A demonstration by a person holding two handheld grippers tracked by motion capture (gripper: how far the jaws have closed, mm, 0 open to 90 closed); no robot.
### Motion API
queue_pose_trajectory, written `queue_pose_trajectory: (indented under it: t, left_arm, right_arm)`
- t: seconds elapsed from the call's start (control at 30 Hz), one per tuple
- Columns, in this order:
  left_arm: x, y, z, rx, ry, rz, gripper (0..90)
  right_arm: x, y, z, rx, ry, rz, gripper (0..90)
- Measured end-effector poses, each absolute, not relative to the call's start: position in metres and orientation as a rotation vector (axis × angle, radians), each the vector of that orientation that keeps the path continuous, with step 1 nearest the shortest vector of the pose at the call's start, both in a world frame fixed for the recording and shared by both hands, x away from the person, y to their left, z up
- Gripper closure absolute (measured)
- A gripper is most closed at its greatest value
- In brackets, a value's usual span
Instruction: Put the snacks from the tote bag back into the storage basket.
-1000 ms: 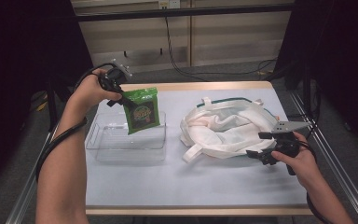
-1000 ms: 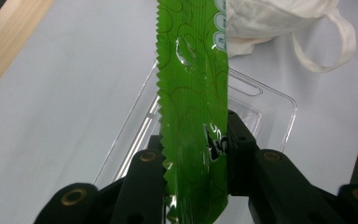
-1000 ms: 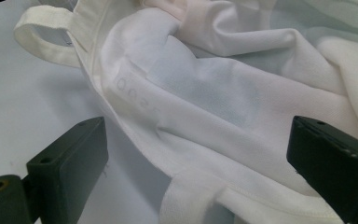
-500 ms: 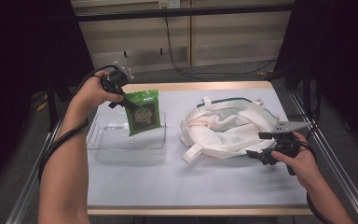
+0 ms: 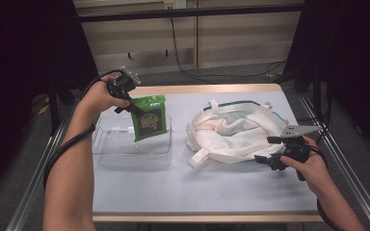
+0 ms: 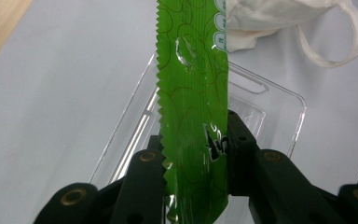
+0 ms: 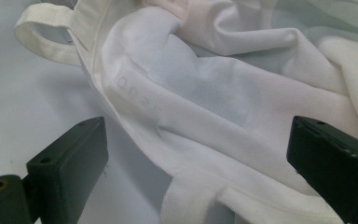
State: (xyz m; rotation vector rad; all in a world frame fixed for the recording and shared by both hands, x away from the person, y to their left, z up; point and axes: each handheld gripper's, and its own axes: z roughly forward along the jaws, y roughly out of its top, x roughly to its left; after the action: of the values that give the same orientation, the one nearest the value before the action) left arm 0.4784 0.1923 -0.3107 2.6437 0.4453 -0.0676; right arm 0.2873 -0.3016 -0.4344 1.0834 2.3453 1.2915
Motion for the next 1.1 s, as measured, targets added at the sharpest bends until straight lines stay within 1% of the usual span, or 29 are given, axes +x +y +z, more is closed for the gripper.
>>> queue_pose_trajectory:
  t: [0.07,0.1,0.2,0.47,0.53,0.63,1.0,1.1]
  left_arm:
    - [0.478,0.192,-0.312,2.639,0.464,-0.075,73.2]
    - [0.48,0.191,-0.313,2.65,0.433,-0.072,73.2]
    - [0.48,0.19,-0.316,2.64,0.459,-0.074,73.2]
    - [0.485,0.188,-0.325,2.645,0.441,-0.088,73.2]
    - [0.485,0.187,-0.328,2.634,0.461,-0.09,73.2]
    - [0.488,0.187,-0.331,2.644,0.433,-0.088,73.2]
    - [0.496,0.185,-0.344,2.632,0.444,-0.094,73.2]
    - [0.499,0.183,-0.346,2.643,0.424,-0.099,73.2]
  right_arm:
    - [0.287,-0.301,-0.434,1.088,2.344,1.29,5.2]
    - [0.287,-0.302,-0.434,1.086,2.344,1.291,5.2]
    - [0.287,-0.302,-0.434,1.085,2.343,1.291,5.2]
    - [0.287,-0.301,-0.434,1.083,2.346,1.291,5.2]
    - [0.287,-0.301,-0.434,1.083,2.348,1.286,5.1]
    - [0.288,-0.301,-0.435,1.085,2.348,1.286,5.1]
    - [0.289,-0.301,-0.438,1.093,2.355,1.275,5.2]
    - [0.289,-0.3,-0.438,1.093,2.356,1.272,5.2]
